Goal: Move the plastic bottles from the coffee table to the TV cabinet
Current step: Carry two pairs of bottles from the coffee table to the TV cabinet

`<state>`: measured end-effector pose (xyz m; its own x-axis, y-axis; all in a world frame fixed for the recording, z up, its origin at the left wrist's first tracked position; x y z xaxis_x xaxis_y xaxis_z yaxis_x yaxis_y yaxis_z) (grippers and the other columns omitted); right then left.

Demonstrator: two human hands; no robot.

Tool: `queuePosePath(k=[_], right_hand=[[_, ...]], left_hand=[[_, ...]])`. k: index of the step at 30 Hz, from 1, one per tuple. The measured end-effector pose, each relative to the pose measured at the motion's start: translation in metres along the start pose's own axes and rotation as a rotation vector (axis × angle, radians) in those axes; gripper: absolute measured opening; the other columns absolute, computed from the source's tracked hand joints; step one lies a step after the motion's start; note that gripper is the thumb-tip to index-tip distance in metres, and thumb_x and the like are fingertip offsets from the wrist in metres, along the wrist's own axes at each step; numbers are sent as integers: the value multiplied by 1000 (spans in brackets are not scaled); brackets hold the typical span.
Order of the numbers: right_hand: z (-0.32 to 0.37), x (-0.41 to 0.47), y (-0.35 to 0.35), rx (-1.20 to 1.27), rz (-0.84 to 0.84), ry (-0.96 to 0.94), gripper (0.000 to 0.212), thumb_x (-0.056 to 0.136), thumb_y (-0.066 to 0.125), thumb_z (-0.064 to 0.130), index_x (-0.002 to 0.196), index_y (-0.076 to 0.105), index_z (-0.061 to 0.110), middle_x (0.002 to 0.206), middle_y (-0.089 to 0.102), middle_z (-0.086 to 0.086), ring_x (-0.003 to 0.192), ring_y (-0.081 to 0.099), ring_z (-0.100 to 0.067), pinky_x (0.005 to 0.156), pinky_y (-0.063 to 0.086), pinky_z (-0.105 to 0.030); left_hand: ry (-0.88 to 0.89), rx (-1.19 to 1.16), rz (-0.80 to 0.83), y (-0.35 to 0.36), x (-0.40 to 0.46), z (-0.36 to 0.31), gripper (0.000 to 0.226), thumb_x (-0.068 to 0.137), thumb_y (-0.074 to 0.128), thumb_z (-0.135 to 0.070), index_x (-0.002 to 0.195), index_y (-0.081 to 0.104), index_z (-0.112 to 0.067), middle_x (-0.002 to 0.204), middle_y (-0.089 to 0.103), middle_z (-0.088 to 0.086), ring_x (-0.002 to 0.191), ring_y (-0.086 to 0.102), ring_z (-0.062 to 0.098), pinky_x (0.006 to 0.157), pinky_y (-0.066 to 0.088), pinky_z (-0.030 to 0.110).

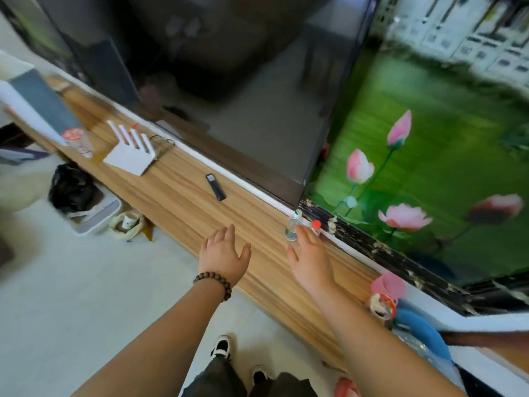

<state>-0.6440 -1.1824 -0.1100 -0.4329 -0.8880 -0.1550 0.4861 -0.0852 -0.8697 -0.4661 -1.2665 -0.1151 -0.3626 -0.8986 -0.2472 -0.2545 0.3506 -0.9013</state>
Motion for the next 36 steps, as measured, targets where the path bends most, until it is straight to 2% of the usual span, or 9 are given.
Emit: queuePosePath(k=[3, 8, 16, 26, 36], right_hand=[[28, -2, 21, 3, 88, -111, 55, 97, 45, 33, 147, 32, 14, 154, 33, -5, 143, 30, -22, 115, 31, -35], [90, -16, 64, -37, 217, -340, 50, 94, 49, 27, 139, 42, 5, 148, 41, -12, 138, 37, -27, 114, 31, -35], [204, -86, 143, -85, 445, -687, 51, 92, 52, 25, 139, 43, 5, 147, 42, -14, 138, 36, -27, 113, 26, -30], [338, -286, 233, -139, 724, -1170, 53, 95, 47, 28, 143, 38, 8, 152, 37, -8, 143, 28, -22, 118, 20, -32], [372, -533, 301, -227, 922, -1472, 53, 97, 43, 32, 145, 35, 10, 154, 33, -6, 145, 24, -20, 119, 18, -31]], left_hand=[[-125, -44, -52, -8, -24, 33, 68, 95, 35, -50, 150, 21, -14, 155, 29, 4, 143, 25, 20, 118, 19, 39], [-360, -102, -153, -13, -82, 102, 66, 95, 37, -47, 149, 22, -14, 153, 32, 5, 143, 27, 20, 118, 20, 37], [-792, -225, -274, -8, -230, 213, 65, 95, 38, -45, 150, 22, -12, 154, 31, 5, 143, 27, 22, 117, 22, 37], [-1306, -349, -534, 1, -467, 289, 63, 95, 41, -41, 148, 25, -12, 152, 33, 5, 140, 30, 23, 115, 25, 36], [-1638, -396, -701, 47, -709, 311, 63, 94, 46, -39, 146, 30, -9, 149, 39, 6, 138, 34, 21, 113, 28, 35]])
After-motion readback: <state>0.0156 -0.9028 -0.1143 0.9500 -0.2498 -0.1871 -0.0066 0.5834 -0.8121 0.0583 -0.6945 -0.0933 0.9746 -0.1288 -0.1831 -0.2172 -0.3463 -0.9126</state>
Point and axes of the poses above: each hand's wrist, its own x-axis towards the middle knuckle, its own y-axis out of the palm, z = x × y, the point moved 10 cm from there along x, towards the middle knuckle
